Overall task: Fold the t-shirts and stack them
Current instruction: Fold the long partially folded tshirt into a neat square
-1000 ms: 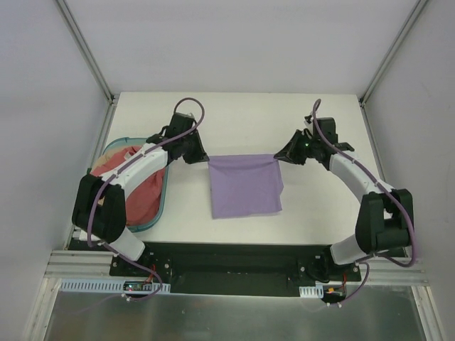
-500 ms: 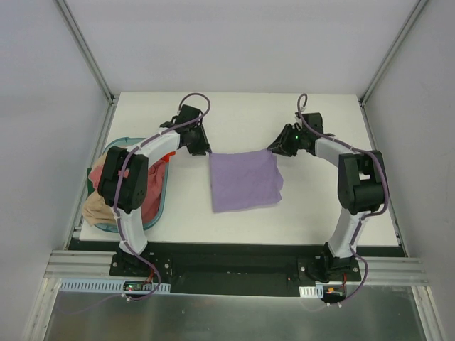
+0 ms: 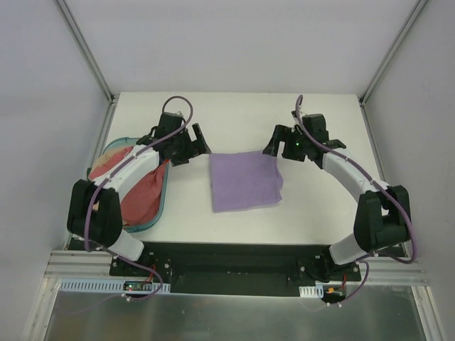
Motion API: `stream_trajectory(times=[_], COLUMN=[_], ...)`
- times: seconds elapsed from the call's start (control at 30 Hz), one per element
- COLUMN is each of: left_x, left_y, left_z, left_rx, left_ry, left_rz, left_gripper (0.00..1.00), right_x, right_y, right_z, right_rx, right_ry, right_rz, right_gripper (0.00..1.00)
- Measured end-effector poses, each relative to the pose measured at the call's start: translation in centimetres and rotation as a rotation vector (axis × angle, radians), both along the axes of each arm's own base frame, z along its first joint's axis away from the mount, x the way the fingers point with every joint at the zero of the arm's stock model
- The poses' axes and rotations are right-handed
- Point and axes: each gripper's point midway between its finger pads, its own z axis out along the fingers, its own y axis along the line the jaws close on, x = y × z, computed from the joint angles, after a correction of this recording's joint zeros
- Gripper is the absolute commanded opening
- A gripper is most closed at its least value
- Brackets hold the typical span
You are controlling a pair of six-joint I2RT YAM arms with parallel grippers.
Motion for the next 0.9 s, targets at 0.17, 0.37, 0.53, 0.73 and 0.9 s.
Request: stream_trajectory(times=[0.17,0.37,0.53,0.73,0.9], left_x=[-4.9,-9.5,-11.1,-11.6,-12.2], left_y=[1.5,3.1,3.6,3.8,4.0], left_z=[1.8,0.1,-0.3,-0.1,-0.6], left_rx=[-0.038,-0.053,-0.060,-0.069,-0.066], left_ry=[-0.056,-0.042,-0.044,-0.065,-0.058], left_rz=[0.013,0.039,0.049,0.049,0.049], left_gripper=[0.99,0.99,0.99,0.99,0.99], right_x=[-4.2,-5.5,-6.1,-6.1,-6.4], right_y=[0.7,-0.5,-0.1,1.9,3.5], right_z=[-1.8,-6.4,-9.5,-10.5,-10.8], right_rx=[-0.126,-0.226,-0.241,-0.223,-0.207], right_ry=[0.041,0.183,0.285,0.307,0.321], right_rz=[0.041,0.007,-0.018,-0.024,-0.042], right_gripper=[0.98,0.91,0.87,0.68,0.41])
